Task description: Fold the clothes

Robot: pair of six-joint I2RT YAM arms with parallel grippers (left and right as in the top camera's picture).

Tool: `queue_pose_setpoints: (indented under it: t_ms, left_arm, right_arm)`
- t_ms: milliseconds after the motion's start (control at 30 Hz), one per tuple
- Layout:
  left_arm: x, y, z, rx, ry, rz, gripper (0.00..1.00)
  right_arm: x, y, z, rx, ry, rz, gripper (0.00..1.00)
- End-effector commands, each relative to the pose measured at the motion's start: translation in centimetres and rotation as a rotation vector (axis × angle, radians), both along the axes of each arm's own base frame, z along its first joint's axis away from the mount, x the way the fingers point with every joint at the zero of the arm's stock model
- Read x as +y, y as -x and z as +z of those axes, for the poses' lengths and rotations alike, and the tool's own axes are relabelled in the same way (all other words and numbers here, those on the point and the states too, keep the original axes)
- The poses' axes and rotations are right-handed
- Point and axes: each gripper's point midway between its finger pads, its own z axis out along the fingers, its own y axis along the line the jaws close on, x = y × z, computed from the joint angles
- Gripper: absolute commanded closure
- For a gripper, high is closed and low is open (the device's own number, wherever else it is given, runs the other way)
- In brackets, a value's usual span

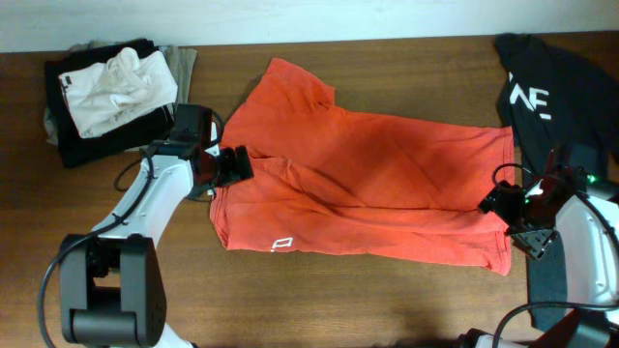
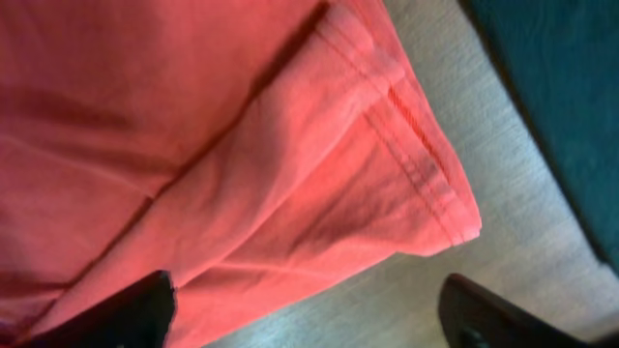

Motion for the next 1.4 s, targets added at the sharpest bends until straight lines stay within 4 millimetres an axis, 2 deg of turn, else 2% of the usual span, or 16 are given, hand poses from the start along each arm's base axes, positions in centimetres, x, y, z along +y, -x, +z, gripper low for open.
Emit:
queue_pose_setpoints:
  t_ms: [0, 33, 67, 100, 167, 433, 533, 567, 600, 800, 900, 967, 1133, 1200, 1233, 1367]
  left_arm:
    - [-3.9, 3.2, 0.8, 0.075, 0.098, -0.171, 0.35]
    - [-4.7, 4.0, 0.4, 0.093, 0.096, -0.197, 0.55]
    - [-5.2, 4.3, 0.2, 0.096, 0.095, -0.213, 0.69]
    - [-5.6, 4.5, 0.1, 0.099, 0.094, -0.223, 0.78]
    - [-5.8, 4.7, -0.1, 0.105, 0.090, -0.233, 0.83]
    - [-3.7, 6.3, -5.3, 0.295, 0.076, -0.169, 0.91]
    - [-0.4, 6.5, -5.8, 0.338, 0.070, -0.073, 0.94]
    - [0.7, 6.3, -5.9, 0.340, 0.076, -0.039, 0.94]
    - [1.7, 6.2, -5.9, 0.342, 0.086, -0.006, 0.94]
    - [5.9, 7.7, -6.8, 0.390, 0.113, 0.143, 0.99]
    - [7.6, 8.9, -6.4, 0.436, 0.131, 0.227, 0.99]
    - [8.9, 9.1, -5.5, 0.419, 0.100, 0.254, 0.99]
    - [9.4, 7.6, -0.4, 0.244, 0.074, 0.256, 0.94]
    - [9.4, 7.5, 0.3, 0.218, 0.076, 0.255, 0.58]
    - [9.3, 7.5, 0.3, 0.219, 0.080, 0.254, 0.34]
    - [9.3, 7.4, 0.3, 0.217, 0.079, 0.254, 0.31]
  right_arm:
    - [1.3, 0.5, -1.1, 0.047, -0.029, 0.043, 0.36]
    - [1.8, 0.5, -1.6, 0.059, -0.042, 0.056, 0.53]
    - [2.0, 0.5, -2.0, 0.069, -0.048, 0.065, 0.64]
    - [2.5, 0.6, -2.3, 0.084, -0.057, 0.080, 0.70]
    - [3.2, 0.7, -3.0, 0.109, -0.064, 0.099, 0.74]
    - [3.5, 1.3, -7.9, 0.251, -0.108, 0.057, 0.78]
    - [3.5, 1.3, -8.7, 0.271, -0.116, 0.056, 0.74]
    - [3.4, 1.2, -9.0, 0.272, -0.116, 0.056, 0.62]
    - [3.4, 1.1, -9.3, 0.273, -0.116, 0.055, 0.61]
    - [2.3, 1.2, -10.6, 0.307, -0.065, 0.041, 0.67]
    - [0.5, 1.7, -10.6, 0.347, 0.044, -0.041, 0.69]
    - [0.1, 0.8, -9.9, 0.332, 0.057, -0.069, 0.70]
    - [-0.9, -2.1, -4.4, 0.305, 0.070, -0.073, 0.70]
    - [1.0, -3.2, -3.8, 0.252, -0.025, 0.064, 0.57]
    - [2.4, -3.4, -3.7, 0.234, -0.084, 0.136, 0.49]
    - [4.8, -1.8, -5.0, 0.289, -0.092, 0.265, 0.35]
